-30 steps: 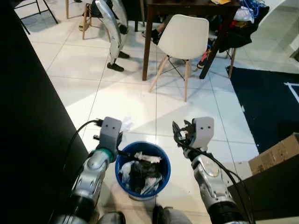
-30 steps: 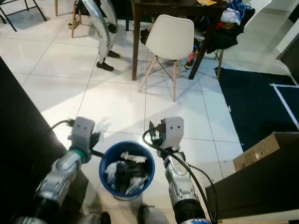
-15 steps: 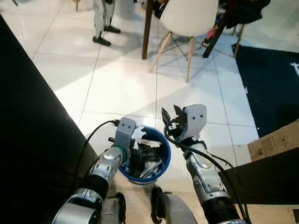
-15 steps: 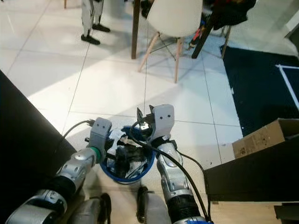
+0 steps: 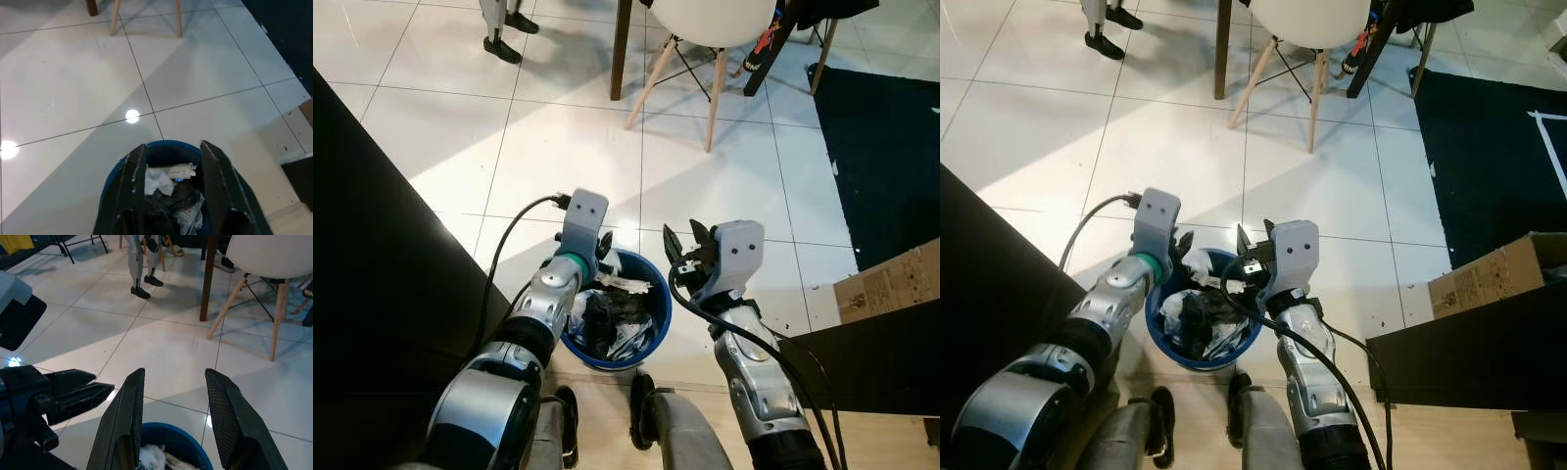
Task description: Clean up the room
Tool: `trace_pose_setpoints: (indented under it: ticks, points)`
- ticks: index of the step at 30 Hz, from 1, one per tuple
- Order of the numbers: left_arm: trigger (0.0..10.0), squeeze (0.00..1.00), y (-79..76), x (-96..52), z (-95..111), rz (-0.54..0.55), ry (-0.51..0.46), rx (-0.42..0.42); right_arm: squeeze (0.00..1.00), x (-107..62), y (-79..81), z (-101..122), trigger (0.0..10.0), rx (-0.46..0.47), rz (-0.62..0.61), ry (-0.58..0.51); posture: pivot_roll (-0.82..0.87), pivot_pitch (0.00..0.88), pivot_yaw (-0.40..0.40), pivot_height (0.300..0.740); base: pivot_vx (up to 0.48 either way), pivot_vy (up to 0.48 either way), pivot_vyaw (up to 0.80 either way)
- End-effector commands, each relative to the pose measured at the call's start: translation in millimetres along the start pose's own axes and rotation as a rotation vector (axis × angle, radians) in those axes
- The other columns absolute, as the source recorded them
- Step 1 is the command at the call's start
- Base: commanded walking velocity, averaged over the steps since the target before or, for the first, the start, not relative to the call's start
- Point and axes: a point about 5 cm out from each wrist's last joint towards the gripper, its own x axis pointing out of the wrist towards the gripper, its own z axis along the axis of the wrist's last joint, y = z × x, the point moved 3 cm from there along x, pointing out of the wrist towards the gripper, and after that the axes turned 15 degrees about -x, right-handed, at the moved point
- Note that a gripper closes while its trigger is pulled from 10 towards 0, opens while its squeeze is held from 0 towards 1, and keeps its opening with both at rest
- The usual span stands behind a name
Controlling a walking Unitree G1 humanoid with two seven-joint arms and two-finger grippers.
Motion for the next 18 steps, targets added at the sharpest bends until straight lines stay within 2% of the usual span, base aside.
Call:
trace_pose_setpoints:
  ticks: [1,2,3,4,6,9,10,11,12,14,15,18]
  points:
    - [10.0,1.00,0.2,-3.8,-19,-0.001,0.050,-0.002,0.00,-5.2,-0.9,-6,10.0,0.000,-0.006,0.030,-0.15,0.294,0.013,0.740,0.000,0.000,0.00]
    - [10.0,0.47,1.6,-4.7,-21,0.001,0.050,-0.008,0.00,-4.7,-1.4,-6,10.0,-0.001,-0.009,0.030,-0.15,0.288,0.016,0.740,0.000,0.000,0.00]
    - [10.0,0.47,1.6,-4.7,-21,0.001,0.050,-0.008,0.00,-4.7,-1.4,-6,10.0,-0.001,-0.009,0.030,-0.15,0.288,0.016,0.740,0.000,0.000,0.00]
    - [10.0,0.00,5.5,-6.4,-22,0.009,0.043,-0.010,0.00,-4.1,-1.8,-6,10.0,-0.001,-0.011,0.031,-0.14,0.281,0.019,0.740,0.000,0.000,0.00]
    - [10.0,0.00,15.8,-11.3,-21,0.028,0.004,0.002,0.00,-3.3,-2.1,-6,10.0,0.002,-0.015,0.031,-0.12,0.270,0.021,0.740,0.000,0.000,0.00]
    - [10.0,0.00,20.1,-14.7,-19,0.029,-0.025,0.015,0.00,-3.0,-1.9,-6,10.0,0.003,-0.015,0.030,-0.12,0.261,0.023,0.740,0.000,0.000,0.00]
    - [10.0,0.00,22.3,-17.4,-18,0.023,-0.050,0.026,0.00,-3.0,-1.7,-6,10.0,0.004,-0.015,0.031,-0.12,0.261,0.023,0.740,0.000,0.000,0.00]
    - [10.0,0.00,24.0,-26.1,-14,0.009,-0.103,0.049,0.00,-3.7,-1.2,-6,10.0,0.006,-0.014,0.031,-0.09,0.237,0.028,0.740,0.000,0.000,0.00]
    - [10.0,0.00,24.0,-26.1,-14,0.009,-0.103,0.049,0.00,-3.7,-1.2,-6,10.0,0.006,-0.014,0.031,-0.09,0.237,0.028,0.740,0.000,0.000,0.00]
    - [10.0,0.00,25.2,-45.5,-6,0.001,-0.185,0.061,0.00,-5.7,-0.5,-6,10.0,0.011,-0.014,0.031,-0.08,0.228,0.033,0.740,0.000,0.000,0.00]
    - [10.0,0.00,27.3,-56.5,-1,0.025,-0.219,0.036,0.00,-6.7,0.0,-6,10.0,0.014,-0.015,0.030,-0.08,0.215,0.037,0.740,0.000,0.000,0.00]
    - [10.0,0.00,31.5,-73.3,6,0.090,-0.261,-0.009,0.00,-8.0,0.3,-7,10.0,0.019,-0.018,0.029,-0.07,0.201,0.036,0.740,0.000,0.000,0.00]
